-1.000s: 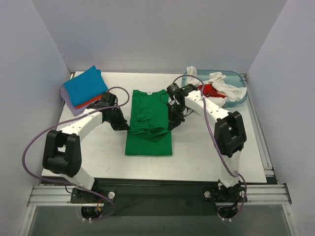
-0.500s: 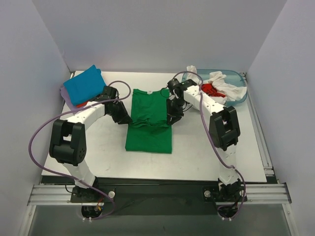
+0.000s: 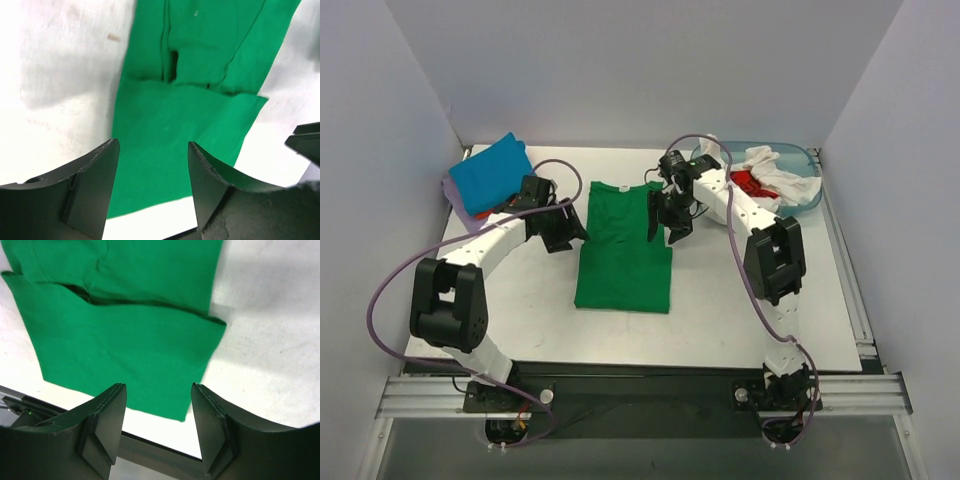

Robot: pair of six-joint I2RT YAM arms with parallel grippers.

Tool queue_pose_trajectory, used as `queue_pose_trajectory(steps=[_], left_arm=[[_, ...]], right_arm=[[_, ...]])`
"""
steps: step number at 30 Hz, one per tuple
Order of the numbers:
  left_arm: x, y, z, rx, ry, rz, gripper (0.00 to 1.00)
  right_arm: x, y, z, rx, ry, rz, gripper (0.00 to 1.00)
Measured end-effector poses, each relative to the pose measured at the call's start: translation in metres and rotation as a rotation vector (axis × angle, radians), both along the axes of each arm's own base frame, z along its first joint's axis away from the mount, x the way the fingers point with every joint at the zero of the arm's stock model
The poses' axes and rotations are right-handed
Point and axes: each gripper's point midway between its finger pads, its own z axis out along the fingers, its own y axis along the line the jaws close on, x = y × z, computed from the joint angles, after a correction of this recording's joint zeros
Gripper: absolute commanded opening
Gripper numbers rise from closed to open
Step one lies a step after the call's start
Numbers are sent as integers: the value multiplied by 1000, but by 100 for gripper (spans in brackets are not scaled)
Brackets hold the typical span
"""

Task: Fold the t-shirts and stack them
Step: Fold the folded rectangular tshirt in 1/3 of the way, then grab one side of the 2/3 rectangular tshirt with both arms

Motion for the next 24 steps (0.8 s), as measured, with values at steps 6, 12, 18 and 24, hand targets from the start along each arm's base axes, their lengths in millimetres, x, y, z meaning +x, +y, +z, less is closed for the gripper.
queue_pose_trajectory(steps=[6,12,18,24], left_arm=[[-44,9,-21,8,48,-6,64],[-83,17,-43,20,112,-7,63],[-107,22,-45,18,108,-8,62],[-129,26,-52,18,121,-10,61]], right_arm=[[-36,-14,-6,-21,47,8,54],[-77,-23,-23,-33,100,8,53],[-115,-23,-38,-33,140,12,50],[-141,-22,-52,-40,169,13,48]])
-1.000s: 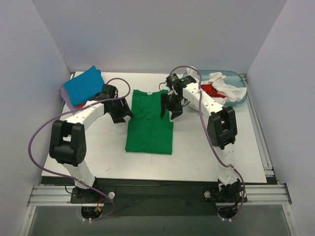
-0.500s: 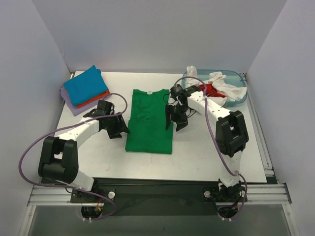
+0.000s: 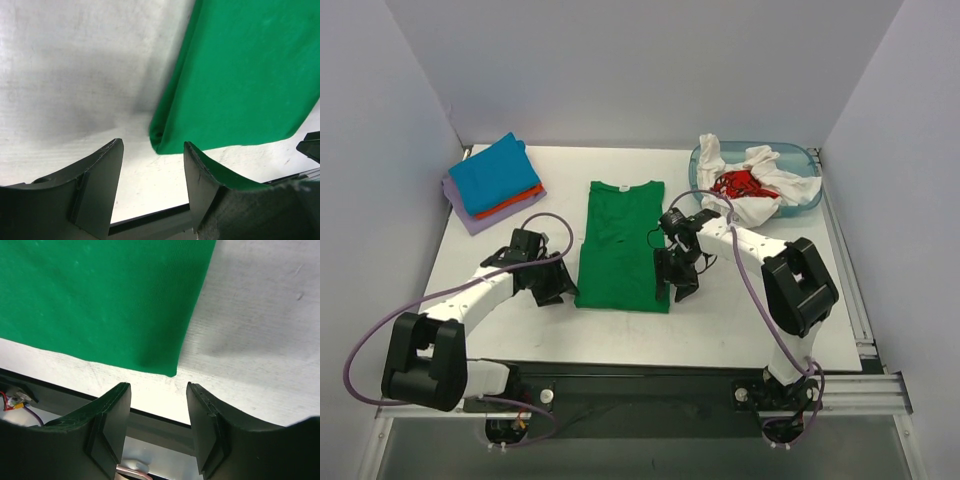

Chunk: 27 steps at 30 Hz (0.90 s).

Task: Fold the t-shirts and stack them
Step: Grab one side of the 2/3 rectangular tshirt with both arms

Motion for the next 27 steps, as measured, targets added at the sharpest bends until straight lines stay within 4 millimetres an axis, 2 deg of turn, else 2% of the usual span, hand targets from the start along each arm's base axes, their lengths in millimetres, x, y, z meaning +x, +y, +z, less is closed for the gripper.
queue_pose_trajectory(steps=[6,13,23,27], left_arm=[[-18,3,-9,0,27,4,61],[-18,2,-1,-19,-4,9,60],[-18,1,0,-23,-5,8,59],[-18,1,-1,-23,-1,8,59]], right_arm=[[-10,3,-9,-6,11,8,43],[-13,1,-17,-15,12,-1,36],[-19,1,-34,-40,40,10,29],[-21,2,-37,-41,53,9,21]])
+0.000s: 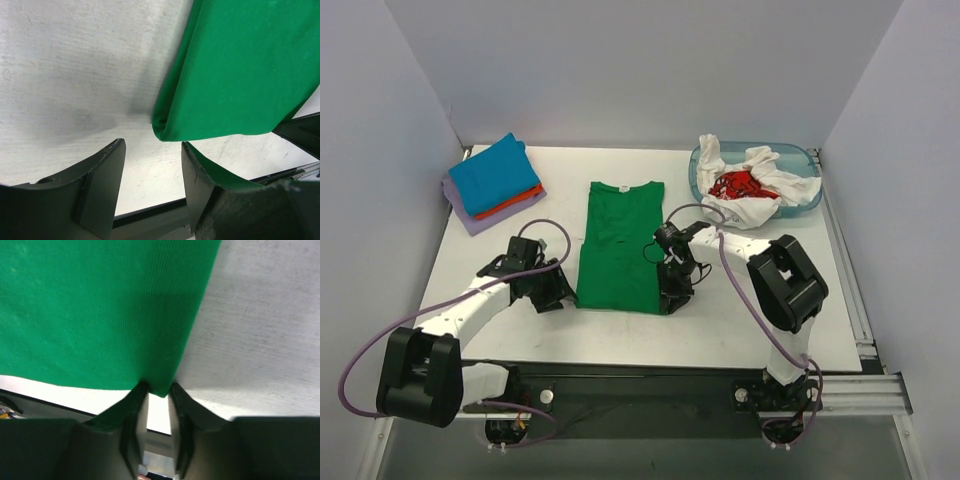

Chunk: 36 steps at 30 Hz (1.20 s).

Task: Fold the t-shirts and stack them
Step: Grab one side of the 2/3 rectangular tshirt with both arms

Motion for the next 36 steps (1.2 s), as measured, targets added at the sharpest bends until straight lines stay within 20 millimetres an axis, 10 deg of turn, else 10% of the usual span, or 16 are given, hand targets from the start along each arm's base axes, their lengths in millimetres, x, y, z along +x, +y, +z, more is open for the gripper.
queue_pose_trajectory(steps=[24,36], left_arm=[[-4,-20,-25,-47,82,-27,42],[-6,-26,-30,-55,103,-39,0]], right_arm=[[-1,2,-2,10,8,-2,11],[-1,3,-2,12,10,-3,0]])
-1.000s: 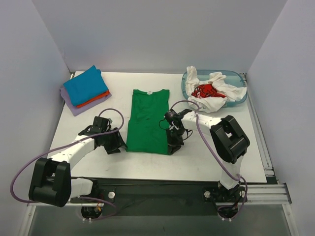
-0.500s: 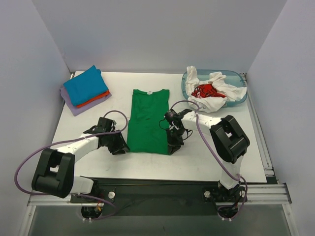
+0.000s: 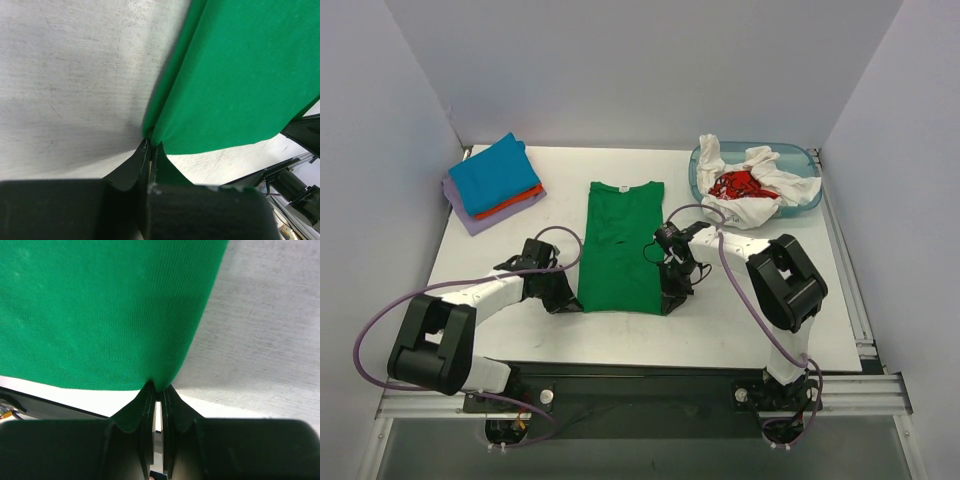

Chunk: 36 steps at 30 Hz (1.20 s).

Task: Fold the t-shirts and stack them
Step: Grab one side of the 2/3 rectangular tshirt with both arms

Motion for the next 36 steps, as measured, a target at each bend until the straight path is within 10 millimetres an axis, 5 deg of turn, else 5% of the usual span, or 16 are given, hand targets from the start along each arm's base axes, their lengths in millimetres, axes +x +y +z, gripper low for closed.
queue_pose_trajectory(steps=[22,36], left_arm=[[-5,11,12,95,-69,-14,0],[-18,11,64,123,-83,-52,0]], right_arm=[[-2,-10,5,-36,-2,-25,0],[-14,-10,57,21,-72,-11,0]])
